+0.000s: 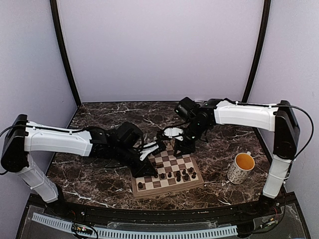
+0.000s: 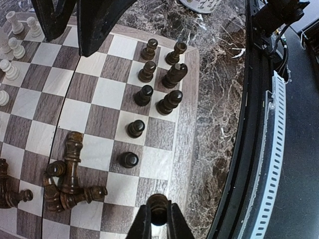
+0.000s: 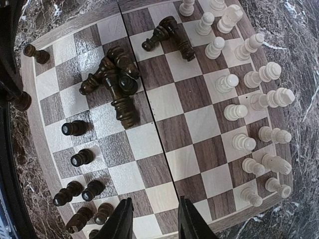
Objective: Set up the chess pieces on the board
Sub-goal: Pick up the pawn from f7.
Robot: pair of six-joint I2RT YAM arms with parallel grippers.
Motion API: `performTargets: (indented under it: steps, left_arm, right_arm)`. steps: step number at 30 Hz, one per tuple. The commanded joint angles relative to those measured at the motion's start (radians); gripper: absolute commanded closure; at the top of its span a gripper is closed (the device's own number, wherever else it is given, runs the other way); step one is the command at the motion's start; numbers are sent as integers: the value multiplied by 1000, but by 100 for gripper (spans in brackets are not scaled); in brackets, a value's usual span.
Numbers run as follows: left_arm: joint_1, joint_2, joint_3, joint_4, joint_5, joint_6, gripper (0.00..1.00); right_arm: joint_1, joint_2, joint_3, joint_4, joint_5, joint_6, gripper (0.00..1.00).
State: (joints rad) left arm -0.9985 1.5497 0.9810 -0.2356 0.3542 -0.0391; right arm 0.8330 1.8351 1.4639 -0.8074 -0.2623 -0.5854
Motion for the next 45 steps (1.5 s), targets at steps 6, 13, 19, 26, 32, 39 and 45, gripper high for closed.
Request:
performTargets:
  steps: [6,13,19,26,32,39,45]
  left_arm:
    - [-20,74,43,-26,-79,54,95]
    - [-20,90,33,3,-120,54,94]
    - [-20,117,45,-1,-140,58,94]
    - [-20,136,52,6,-137,57,94]
    - [-20,147,57,5,-123,61,91]
    - [-20,151,60,0,-119,59,85]
    - [-20,127,55,-9,-89,67,72]
  right_arm:
    - [-19,-57,-29,37,25,9,68]
    - [-44,-104,-62,53,12,9,67]
    - [-49,-102,-60,52,11,8,67]
    - [-51,-97,-57,52,9,9,67]
    - [-51,-96,-60,54,11,7,67]
    - [-51,-84,-49,46,7,6,67]
    - [-51,-86,-45,43,8,5,67]
